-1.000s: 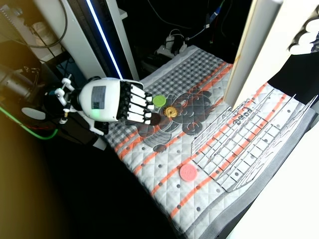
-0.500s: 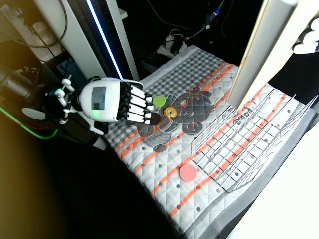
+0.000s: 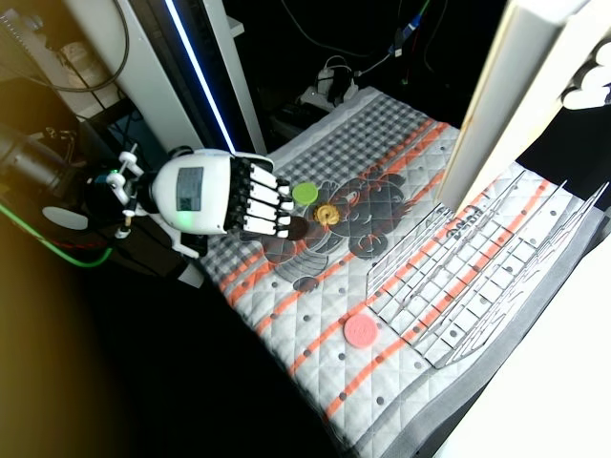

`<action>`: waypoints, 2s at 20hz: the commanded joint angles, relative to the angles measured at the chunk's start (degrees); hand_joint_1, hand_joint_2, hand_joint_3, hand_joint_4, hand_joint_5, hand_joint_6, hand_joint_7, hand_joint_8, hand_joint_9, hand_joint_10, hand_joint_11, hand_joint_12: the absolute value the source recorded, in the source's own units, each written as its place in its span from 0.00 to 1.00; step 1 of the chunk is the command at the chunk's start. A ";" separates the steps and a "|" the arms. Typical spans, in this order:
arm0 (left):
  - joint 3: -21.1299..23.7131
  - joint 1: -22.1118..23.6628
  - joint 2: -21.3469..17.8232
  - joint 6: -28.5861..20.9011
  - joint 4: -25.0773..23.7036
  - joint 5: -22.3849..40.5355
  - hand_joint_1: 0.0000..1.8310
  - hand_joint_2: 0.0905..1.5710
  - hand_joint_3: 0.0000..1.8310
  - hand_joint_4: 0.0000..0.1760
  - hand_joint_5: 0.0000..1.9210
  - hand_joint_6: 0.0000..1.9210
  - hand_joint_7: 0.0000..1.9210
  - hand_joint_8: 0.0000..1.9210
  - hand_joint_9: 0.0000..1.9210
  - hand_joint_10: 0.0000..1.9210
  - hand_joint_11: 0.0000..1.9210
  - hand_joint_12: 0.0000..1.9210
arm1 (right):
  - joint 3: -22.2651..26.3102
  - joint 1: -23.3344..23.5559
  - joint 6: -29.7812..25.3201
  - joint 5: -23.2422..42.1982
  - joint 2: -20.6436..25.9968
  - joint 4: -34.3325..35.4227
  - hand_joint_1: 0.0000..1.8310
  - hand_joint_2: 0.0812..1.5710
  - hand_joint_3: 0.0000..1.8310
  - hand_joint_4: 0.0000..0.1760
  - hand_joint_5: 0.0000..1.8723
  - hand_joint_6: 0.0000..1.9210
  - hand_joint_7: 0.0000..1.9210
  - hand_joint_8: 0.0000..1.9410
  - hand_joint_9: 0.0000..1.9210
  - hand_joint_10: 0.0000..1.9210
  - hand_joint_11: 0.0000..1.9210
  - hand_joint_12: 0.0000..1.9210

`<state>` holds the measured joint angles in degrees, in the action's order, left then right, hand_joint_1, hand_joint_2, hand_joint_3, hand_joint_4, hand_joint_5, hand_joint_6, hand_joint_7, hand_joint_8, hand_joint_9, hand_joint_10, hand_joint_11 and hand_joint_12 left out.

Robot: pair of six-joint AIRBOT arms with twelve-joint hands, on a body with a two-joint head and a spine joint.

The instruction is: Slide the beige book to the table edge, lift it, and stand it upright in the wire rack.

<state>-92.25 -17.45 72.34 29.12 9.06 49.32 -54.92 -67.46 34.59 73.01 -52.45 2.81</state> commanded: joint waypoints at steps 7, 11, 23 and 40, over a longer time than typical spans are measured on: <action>0.66 -2.51 -0.13 -1.43 1.15 8.29 0.68 0.66 0.00 0.00 0.53 0.46 0.59 0.40 0.76 0.01 0.56 0.44 | 0.19 0.14 -0.75 6.79 -0.22 0.28 0.32 0.86 0.00 0.00 0.66 0.01 0.63 0.00 0.64 0.00 0.59 0.12; 1.25 -3.39 -0.18 -1.45 1.35 9.57 0.76 0.65 0.00 0.00 0.53 0.42 0.59 0.32 0.61 0.47 0.60 0.40 | 0.25 0.14 -0.78 6.80 -0.22 0.28 0.31 0.85 0.00 0.00 0.66 0.00 0.63 0.00 0.64 0.00 0.59 0.11; 1.11 -0.09 -0.16 -0.36 -0.77 10.56 0.76 0.67 0.00 0.00 0.46 0.51 0.56 0.40 0.57 0.52 0.56 0.50 | -0.09 -0.04 -0.89 6.79 -0.66 0.26 0.32 0.85 0.00 0.00 0.64 0.00 0.63 0.00 0.65 0.00 0.59 0.12; 0.14 3.94 0.07 0.94 -2.29 9.95 0.76 0.65 0.00 0.00 0.49 0.48 0.60 0.30 0.61 0.47 0.61 0.40 | -0.84 -0.35 -1.37 6.79 -1.18 0.16 0.32 0.85 0.00 0.00 0.66 0.00 0.64 0.00 0.65 0.00 0.59 0.13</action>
<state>-91.72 -14.37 72.64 31.05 5.45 52.38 -55.64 -68.10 33.82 73.03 -53.36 2.74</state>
